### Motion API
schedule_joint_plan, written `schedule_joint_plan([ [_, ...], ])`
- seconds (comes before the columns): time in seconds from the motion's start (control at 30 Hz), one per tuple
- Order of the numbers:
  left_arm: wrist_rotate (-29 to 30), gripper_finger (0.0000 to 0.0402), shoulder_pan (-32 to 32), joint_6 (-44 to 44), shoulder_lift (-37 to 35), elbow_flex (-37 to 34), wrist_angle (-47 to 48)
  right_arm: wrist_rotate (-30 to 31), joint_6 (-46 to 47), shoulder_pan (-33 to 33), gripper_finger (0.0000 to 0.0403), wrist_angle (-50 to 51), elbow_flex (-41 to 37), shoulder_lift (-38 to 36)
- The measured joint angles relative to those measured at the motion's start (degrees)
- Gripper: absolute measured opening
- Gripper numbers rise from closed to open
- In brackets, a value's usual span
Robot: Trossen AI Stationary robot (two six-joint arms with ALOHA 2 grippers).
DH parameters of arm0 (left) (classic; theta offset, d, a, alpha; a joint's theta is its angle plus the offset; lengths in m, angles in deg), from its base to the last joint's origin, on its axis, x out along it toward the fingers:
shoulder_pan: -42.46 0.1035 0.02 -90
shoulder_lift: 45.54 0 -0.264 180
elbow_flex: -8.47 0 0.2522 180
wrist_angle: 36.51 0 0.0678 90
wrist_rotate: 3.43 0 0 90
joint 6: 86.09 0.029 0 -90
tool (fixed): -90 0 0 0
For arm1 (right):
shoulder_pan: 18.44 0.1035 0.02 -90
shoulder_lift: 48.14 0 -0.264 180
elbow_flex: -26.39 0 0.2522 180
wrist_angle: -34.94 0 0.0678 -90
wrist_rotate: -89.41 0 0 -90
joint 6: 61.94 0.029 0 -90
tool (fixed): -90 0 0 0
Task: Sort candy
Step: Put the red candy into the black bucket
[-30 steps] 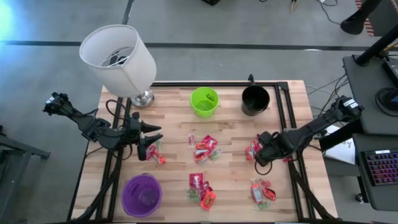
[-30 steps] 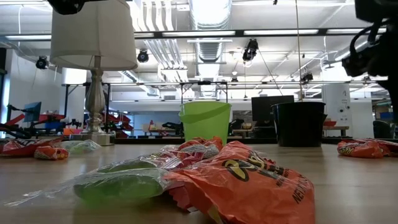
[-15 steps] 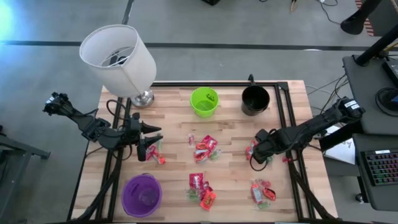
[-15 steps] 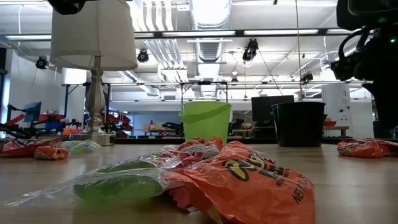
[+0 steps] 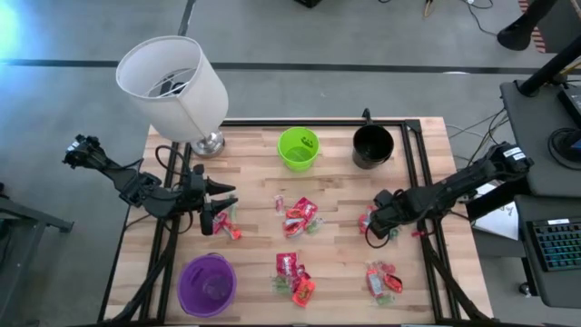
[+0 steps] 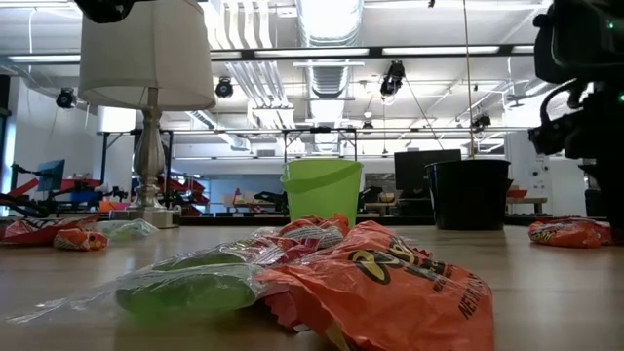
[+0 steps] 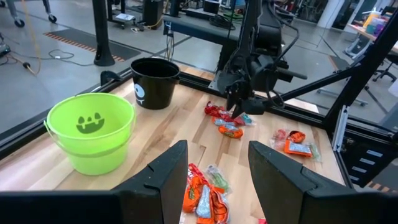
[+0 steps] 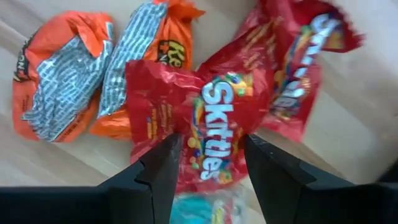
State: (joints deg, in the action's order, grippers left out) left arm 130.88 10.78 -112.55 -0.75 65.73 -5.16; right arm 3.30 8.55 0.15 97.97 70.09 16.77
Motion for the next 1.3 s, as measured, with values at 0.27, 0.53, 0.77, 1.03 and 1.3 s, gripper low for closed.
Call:
schedule_joint_plan([
  [0.27,0.0,0.0152,0.0,0.0,0.0,0.0,0.0,-0.8,1.5,0.0,0.0161,-5.1,-3.4,-0.2],
  [0.53,0.0,0.0152,0.0,0.0,0.0,0.0,0.0,-1.1,1.5,-0.1,0.0073,-5.2,-3.5,-0.1],
  [0.77,0.0,0.0152,0.0,0.0,0.0,0.0,0.0,-1.3,2.5,0.0,0.0012,-5.0,-3.5,-0.1],
  [1.03,0.0,0.0152,0.0,0.0,0.0,0.0,0.0,-2.9,2.4,0.0,0.0009,-4.6,-1.9,-2.8],
  [1.3,0.0,0.0152,0.0,-1.5,0.0,0.0,0.0,-2.7,2.6,0.0,0.0008,-4.2,1.5,-6.2],
])
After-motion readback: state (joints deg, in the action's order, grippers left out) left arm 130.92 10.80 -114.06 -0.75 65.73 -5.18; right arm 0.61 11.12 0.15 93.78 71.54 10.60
